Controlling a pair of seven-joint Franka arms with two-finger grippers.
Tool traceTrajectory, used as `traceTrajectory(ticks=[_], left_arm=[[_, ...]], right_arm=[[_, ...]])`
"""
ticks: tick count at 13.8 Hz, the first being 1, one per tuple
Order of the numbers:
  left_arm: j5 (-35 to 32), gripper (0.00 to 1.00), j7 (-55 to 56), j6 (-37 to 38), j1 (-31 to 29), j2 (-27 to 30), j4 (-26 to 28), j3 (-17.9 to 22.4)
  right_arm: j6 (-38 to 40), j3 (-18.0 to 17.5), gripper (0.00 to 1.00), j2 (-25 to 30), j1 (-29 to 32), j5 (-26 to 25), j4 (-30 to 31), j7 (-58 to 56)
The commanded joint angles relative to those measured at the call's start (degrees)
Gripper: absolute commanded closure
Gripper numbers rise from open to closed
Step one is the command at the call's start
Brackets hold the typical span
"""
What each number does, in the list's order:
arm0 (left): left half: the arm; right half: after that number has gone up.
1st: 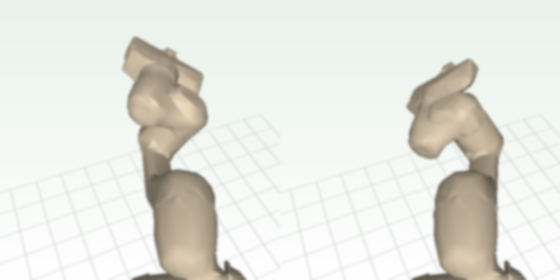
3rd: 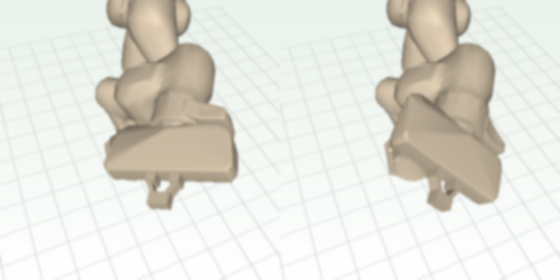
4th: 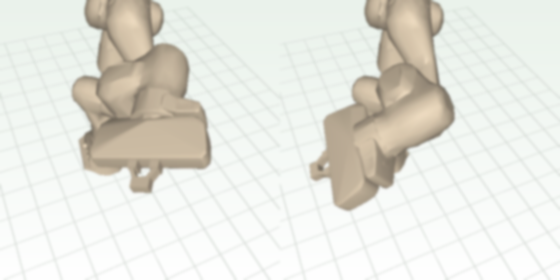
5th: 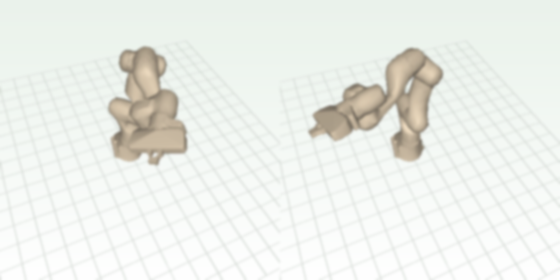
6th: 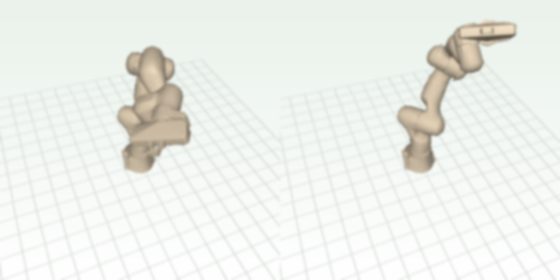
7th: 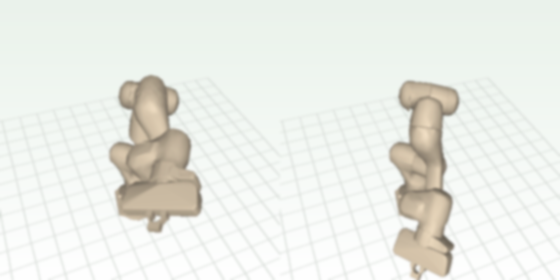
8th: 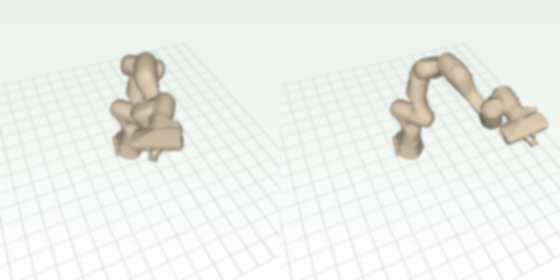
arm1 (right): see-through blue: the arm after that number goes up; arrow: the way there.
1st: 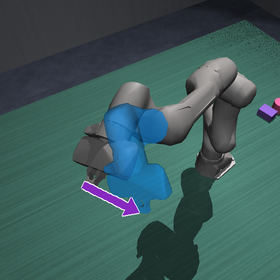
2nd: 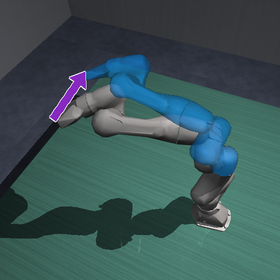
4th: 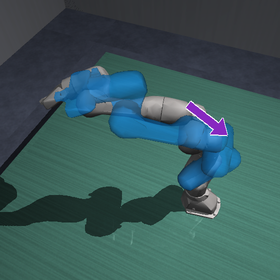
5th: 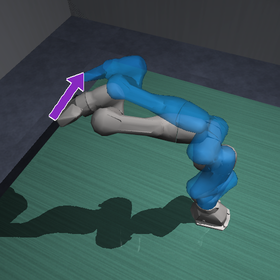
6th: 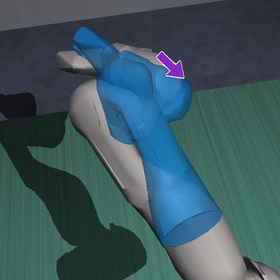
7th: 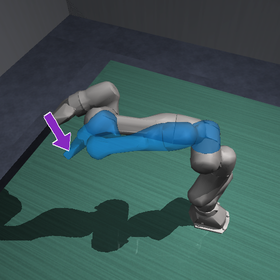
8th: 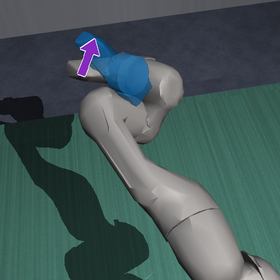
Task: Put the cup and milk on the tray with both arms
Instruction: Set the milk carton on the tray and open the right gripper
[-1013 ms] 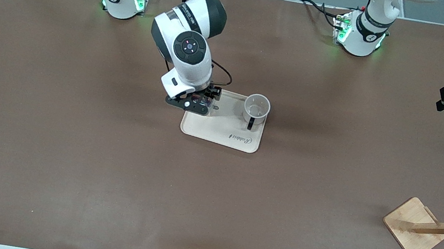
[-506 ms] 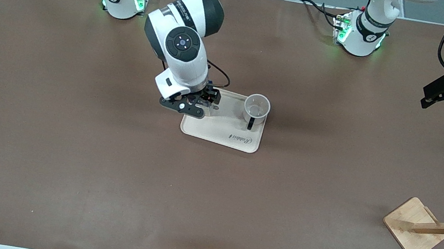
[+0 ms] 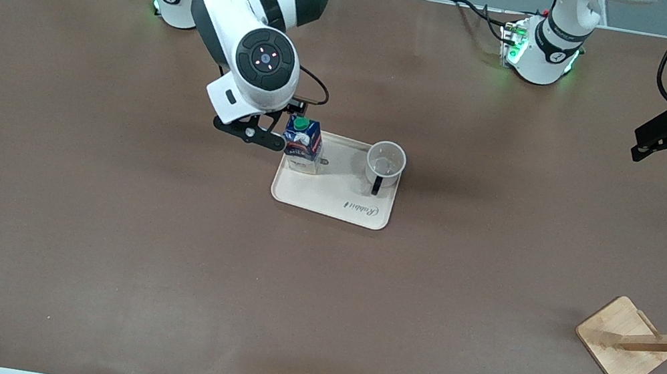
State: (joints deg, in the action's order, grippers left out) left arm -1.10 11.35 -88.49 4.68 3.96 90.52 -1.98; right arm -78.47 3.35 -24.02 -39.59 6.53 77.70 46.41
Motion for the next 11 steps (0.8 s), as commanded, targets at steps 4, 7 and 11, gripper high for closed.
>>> traceTrajectory(ticks=[4, 7, 11], left_arm=[[0.4, 0.0, -1.06, -0.54, -0.29, -0.62, -1.22, 0.05], [0.22, 0.0, -2.81, -0.54, -0.37, -0.62, -1.4, 0.4], [-0.13, 0.0, -3.44, -0.19, -0.37, -0.62, -2.36, 0.58]], right_arm=[[1.12, -0.37, 0.0, 2.92, 2.93, -1.34, -0.61, -1.14], [1.12, -0.37, 0.0, 3.02, 6.17, -3.63, -5.33, -2.2], [1.12, -0.02, 0.0, 3.63, 12.24, -3.63, -8.09, -16.21]])
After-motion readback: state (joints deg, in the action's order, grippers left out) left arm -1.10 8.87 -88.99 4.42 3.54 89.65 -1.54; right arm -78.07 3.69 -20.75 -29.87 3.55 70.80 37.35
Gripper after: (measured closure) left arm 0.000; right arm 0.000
